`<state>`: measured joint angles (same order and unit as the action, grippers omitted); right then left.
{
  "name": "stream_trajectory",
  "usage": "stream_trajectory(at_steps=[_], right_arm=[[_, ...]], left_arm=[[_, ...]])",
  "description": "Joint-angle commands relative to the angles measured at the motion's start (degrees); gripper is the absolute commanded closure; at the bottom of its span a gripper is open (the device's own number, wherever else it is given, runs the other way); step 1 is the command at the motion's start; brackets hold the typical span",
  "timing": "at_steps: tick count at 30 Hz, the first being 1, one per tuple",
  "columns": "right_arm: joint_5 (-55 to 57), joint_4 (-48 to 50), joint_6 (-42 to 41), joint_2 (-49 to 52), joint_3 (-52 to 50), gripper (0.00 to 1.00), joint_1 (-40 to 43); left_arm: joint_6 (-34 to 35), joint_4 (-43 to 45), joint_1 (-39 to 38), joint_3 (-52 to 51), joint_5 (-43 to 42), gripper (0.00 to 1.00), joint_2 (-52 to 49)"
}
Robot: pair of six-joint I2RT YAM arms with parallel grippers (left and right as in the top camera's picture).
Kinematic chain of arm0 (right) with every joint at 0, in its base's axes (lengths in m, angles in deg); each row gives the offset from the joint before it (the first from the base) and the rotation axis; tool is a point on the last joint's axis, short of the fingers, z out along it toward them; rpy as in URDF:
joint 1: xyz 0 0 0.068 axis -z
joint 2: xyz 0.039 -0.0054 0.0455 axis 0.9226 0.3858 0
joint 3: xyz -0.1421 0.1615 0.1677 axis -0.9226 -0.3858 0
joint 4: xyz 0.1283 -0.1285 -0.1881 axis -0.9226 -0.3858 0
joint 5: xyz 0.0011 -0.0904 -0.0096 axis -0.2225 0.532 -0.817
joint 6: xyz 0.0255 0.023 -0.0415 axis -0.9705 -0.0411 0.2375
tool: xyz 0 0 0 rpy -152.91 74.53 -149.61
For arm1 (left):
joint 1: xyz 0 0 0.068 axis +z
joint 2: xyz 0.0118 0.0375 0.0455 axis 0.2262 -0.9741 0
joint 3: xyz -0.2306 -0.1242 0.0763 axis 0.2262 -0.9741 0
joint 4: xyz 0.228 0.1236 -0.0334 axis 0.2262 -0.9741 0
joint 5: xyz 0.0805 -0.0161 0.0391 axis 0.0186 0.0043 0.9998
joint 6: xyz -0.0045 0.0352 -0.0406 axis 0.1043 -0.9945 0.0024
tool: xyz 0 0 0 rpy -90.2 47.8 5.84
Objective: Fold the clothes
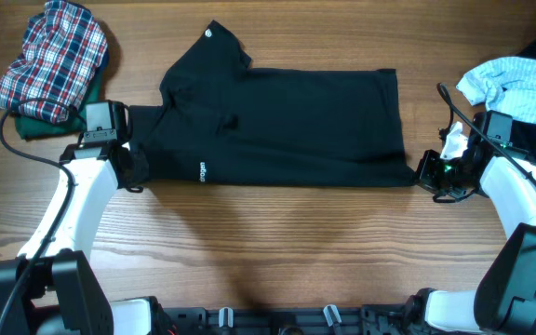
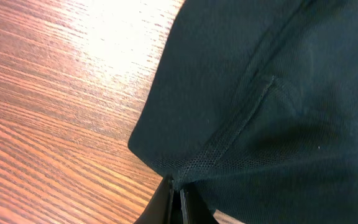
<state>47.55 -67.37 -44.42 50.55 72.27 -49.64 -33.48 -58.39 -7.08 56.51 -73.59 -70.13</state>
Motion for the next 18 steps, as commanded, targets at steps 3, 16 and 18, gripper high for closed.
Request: stream_trajectory(at_steps=[3,16,18], right_arm=[[2.1,0.5,-0.7,-0.7,1.0,0.96,0.4],[2.0,2.3,-5.0,-0.7,1.0,0.74,0.4],[2.0,2.6,-5.1,-0.7,1.0,0.61,0.4]], left_arm=[[1.1,-1.7,0.5,-0.2,0.1,0.96,0.6],[1.1,-5.1,0.6,-0.2,0.9,0.44,0.6],[1.1,-5.4,0.6,-0.2,1.3,0.37,0.6]])
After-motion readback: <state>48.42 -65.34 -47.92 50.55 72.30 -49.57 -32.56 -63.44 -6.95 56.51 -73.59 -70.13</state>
